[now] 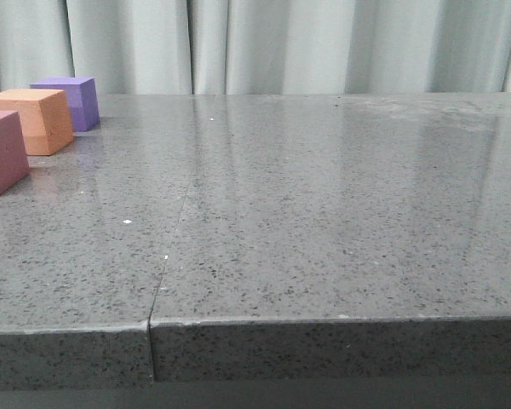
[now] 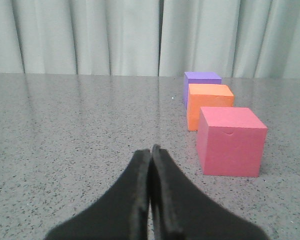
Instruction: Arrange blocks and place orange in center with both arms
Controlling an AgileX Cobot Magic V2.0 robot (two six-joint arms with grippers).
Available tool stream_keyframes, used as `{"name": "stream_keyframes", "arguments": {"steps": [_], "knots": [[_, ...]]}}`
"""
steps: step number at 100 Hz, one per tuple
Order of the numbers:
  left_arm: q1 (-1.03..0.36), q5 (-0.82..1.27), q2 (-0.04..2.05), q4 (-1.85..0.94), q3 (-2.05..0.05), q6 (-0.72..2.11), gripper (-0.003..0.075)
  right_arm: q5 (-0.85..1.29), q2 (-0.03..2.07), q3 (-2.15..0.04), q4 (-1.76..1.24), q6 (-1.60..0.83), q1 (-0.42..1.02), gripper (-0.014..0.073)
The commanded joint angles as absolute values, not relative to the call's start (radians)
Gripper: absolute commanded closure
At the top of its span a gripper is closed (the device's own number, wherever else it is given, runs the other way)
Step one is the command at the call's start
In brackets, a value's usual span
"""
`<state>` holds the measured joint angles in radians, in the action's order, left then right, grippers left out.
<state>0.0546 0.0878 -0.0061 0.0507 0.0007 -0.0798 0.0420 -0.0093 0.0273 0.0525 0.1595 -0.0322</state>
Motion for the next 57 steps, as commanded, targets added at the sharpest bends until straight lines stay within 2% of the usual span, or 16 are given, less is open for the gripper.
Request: {"name": "stream_keyframes", "arguments": {"steps": [1, 57], "knots": [[0.052, 0.000, -0.033, 0.043, 0.041, -0.082, 0.0741, -0.034, -0.035, 0.011, 0.065, 0.152, -0.036, 0.0663], [0.052, 0.000, -0.033, 0.043, 0.041, -0.082, 0.0741, -0.020, -0.035, 0.011, 0.065, 0.152, -0.036, 0.0663]]}}
